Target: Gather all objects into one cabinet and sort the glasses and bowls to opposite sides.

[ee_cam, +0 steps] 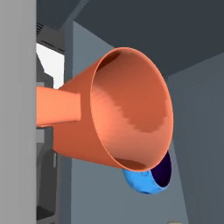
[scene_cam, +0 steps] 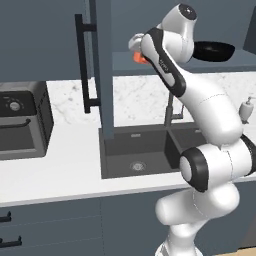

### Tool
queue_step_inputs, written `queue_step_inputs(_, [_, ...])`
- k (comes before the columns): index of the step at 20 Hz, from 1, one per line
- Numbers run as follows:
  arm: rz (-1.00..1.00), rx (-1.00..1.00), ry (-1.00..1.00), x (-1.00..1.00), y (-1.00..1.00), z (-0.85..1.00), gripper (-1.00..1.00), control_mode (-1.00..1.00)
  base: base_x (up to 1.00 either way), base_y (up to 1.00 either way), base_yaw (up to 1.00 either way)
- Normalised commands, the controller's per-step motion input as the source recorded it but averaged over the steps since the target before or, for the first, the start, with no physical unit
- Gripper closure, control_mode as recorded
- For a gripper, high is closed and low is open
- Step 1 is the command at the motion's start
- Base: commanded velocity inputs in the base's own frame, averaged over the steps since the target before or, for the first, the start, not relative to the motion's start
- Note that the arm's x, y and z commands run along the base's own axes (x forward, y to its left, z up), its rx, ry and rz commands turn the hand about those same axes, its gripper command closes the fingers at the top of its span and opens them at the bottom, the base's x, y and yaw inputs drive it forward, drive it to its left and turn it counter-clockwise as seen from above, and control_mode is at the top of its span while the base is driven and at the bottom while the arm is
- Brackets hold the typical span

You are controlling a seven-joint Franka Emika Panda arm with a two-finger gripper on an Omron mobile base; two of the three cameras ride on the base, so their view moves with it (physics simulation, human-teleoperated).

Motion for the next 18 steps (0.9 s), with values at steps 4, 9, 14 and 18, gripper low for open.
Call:
queue_step_inputs(4, [0.07,-0.09,0.00,0.39,0.17,-0.17,1.00,-1.00,0.00,0.00,0.00])
queue_step_inputs(9, [0.05,-0.08,0.00,0.38,0.07,-0.13,1.00,-1.00,0.00,0.00,0.00])
queue_step_inputs(14, [0.05,-0.08,0.00,0.36,0.08,-0.13,1.00,-1.00,0.00,0.00,0.00])
queue_step_inputs(18, [0.05,-0.07,0.00,0.34,0.10,-0.12,1.00,-1.00,0.00,0.00,0.00])
